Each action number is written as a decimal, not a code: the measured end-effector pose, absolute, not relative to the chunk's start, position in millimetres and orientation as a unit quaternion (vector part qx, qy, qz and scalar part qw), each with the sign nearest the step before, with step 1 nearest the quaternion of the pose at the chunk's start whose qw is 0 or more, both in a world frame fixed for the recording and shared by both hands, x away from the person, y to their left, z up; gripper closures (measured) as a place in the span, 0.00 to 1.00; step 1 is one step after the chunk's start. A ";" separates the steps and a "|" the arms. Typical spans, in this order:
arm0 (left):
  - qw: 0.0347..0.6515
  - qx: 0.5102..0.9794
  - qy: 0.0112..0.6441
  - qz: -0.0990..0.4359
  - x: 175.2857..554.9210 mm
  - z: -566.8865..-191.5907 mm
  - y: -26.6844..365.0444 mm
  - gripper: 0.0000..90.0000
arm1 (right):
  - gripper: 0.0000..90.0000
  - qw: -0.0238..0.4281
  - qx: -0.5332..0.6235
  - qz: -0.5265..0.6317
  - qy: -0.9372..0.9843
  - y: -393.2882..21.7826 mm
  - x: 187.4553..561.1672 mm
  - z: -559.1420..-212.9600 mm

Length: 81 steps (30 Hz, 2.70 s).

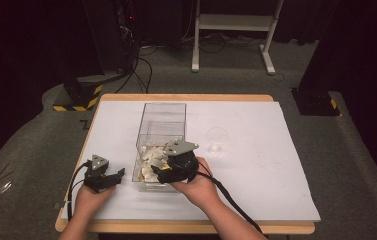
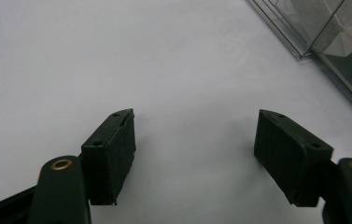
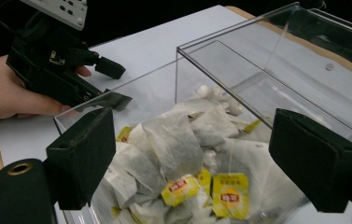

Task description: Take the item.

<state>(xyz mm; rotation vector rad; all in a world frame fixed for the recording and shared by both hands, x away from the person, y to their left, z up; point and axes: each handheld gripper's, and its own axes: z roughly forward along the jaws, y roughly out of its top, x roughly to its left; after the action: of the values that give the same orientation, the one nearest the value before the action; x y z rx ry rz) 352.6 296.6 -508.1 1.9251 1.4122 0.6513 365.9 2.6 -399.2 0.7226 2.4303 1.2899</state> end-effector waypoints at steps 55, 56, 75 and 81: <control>0.330 0.735 0.540 0.245 352.2 -508.1 297.2 0.32 | 1.00 0.058 0.183 0.317 0.929 41.7 398.7 -423.8; 0.330 0.734 0.540 0.246 352.2 -508.3 297.2 0.32 | 1.00 0.055 0.184 0.316 0.929 41.6 398.8 -423.8; 0.330 0.735 0.539 0.246 352.2 -508.3 297.2 0.32 | 1.00 0.058 0.195 0.371 0.906 26.2 389.0 -413.5; 0.330 0.735 0.539 0.246 352.2 -508.3 297.1 0.32 | 1.00 0.060 0.204 0.392 0.895 16.9 386.7 -410.2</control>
<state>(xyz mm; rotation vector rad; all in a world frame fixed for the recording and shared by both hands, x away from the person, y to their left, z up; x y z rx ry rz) 352.2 297.1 -508.3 1.9215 1.4104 0.6442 386.7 16.9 -410.2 0.6188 2.7096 1.1858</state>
